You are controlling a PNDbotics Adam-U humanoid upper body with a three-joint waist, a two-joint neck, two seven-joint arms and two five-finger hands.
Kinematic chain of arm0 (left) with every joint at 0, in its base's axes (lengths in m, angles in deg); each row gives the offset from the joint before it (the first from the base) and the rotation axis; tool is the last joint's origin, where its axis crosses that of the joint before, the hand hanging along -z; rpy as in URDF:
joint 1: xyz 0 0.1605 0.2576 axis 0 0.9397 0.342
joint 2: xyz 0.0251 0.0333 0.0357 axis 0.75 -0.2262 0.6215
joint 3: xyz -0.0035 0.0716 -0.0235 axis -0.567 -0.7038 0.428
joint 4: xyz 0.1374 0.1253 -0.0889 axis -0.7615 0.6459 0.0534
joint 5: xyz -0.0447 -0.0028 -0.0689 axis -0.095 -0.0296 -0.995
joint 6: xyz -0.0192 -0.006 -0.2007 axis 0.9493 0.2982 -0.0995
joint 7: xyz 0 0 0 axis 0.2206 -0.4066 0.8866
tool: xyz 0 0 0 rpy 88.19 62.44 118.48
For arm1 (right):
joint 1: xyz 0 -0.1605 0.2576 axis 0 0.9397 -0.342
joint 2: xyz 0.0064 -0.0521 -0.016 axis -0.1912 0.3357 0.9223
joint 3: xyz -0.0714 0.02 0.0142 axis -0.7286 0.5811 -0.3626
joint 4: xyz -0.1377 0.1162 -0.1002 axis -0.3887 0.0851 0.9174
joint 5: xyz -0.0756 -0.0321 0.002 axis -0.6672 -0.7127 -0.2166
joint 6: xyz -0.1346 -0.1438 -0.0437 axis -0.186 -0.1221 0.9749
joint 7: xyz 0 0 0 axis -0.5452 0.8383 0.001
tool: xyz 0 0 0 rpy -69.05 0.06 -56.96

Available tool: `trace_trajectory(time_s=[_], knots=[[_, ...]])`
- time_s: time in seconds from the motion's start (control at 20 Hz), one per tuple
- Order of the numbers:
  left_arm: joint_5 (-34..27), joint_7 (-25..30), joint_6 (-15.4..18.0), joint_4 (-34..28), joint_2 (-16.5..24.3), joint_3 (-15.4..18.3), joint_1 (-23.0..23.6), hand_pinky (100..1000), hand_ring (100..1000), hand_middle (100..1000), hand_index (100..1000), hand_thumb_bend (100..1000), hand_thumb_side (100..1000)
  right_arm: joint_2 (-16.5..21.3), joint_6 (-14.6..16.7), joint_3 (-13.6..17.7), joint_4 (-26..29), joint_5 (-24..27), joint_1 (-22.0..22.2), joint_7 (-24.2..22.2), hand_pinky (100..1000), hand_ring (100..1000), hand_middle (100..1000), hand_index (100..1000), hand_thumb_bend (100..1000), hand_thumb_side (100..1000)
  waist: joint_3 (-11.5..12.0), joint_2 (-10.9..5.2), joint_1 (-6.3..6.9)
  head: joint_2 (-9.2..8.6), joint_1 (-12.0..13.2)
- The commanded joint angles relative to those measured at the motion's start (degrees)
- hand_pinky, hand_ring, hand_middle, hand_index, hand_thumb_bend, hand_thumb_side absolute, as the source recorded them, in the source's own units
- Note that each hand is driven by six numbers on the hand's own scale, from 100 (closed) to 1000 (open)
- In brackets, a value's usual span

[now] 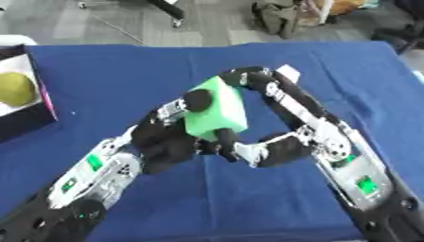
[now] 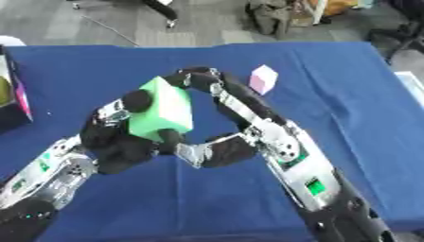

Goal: Pick up the objects with one hand, pass them to the other hand, and then place them into the box on the other side of the table.

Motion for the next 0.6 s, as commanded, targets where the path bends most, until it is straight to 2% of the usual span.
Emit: trace_trajectory(time_s=[0.05, 0.45, 0.6], knots=[[0.1, -1.1, -0.1, 0.8, 0.8, 1.1, -0.5, 703, 586, 325, 423, 365, 620, 0.1, 2.2, -0.2, 1.8, -1.5, -0.9, 0.7, 765, 796, 670, 803, 200, 410, 0.0, -0.86, 0.09, -0.14, 0.0], [0.0, -1.2, 0.1, 0.8, 0.6, 1.2, -0.4, 700, 584, 323, 420, 363, 619, 0.1, 2.8, -0.1, 1.8, -2.9, -0.8, 2.2, 774, 808, 731, 836, 248, 422, 0.1, -0.97, 0.05, -0.14, 0.0], [-0.1, -1.2, 0.1, 0.8, 0.5, 1.2, -0.4, 699, 583, 322, 419, 362, 619, 0.1, 2.7, -0.2, 1.8, -3.1, -0.8, 2.3, 775, 814, 756, 857, 294, 418, 0.1, -0.98, 0.04, -0.14, 0.0]])
